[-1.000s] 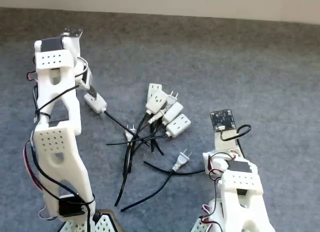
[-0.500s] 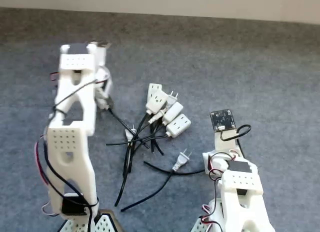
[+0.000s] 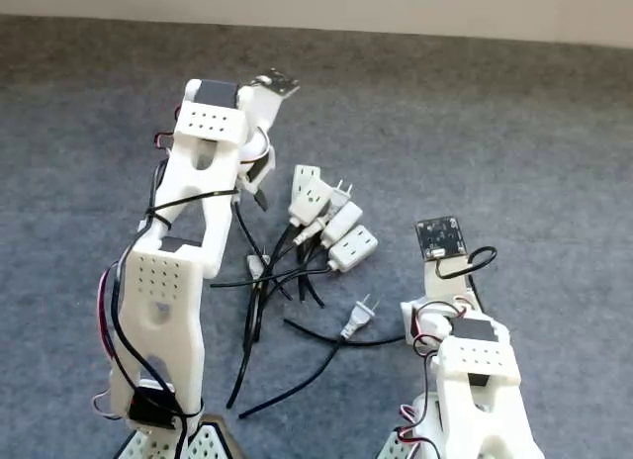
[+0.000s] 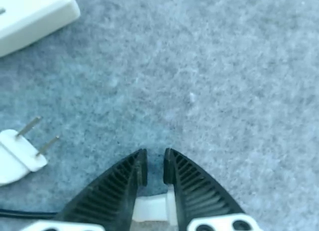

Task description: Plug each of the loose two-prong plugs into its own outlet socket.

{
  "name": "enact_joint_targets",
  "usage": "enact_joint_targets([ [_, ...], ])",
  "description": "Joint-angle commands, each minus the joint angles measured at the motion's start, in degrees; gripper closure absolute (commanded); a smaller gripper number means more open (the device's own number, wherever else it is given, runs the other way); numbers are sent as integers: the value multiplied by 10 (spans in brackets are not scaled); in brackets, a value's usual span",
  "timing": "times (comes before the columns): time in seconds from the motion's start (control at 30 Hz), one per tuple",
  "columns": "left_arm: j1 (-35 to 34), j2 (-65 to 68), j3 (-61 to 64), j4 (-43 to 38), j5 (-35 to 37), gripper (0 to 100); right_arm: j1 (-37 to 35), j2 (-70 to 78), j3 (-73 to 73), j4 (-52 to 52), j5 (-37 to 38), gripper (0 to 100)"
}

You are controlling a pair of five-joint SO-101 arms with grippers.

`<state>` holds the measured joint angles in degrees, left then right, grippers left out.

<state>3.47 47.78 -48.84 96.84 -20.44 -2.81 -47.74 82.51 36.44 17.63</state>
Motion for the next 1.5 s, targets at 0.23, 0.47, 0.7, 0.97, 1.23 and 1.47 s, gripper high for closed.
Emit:
enact_joint_targets([
  [0.23, -122, -48, -141, -4, 37, 763, -6, 1, -3, -9, 5, 926],
  [0.47, -182, 24, -117, -9, 47, 790, -7, 1, -3, -9, 5, 926],
  [0.7, -124, 113, -175, -5, 49, 790, -7, 1, -3, -9, 5, 926],
  [0.97, -55, 120, -269, 31, 61, 789, -7, 2, -3, -9, 5, 926],
  [1.23, -37, 118, -271, 28, 100, 789, -7, 2, -3, -9, 5, 926],
  [1.47, -23, 136, -264, 29, 208, 719, -7, 2, -3, -9, 5, 926],
])
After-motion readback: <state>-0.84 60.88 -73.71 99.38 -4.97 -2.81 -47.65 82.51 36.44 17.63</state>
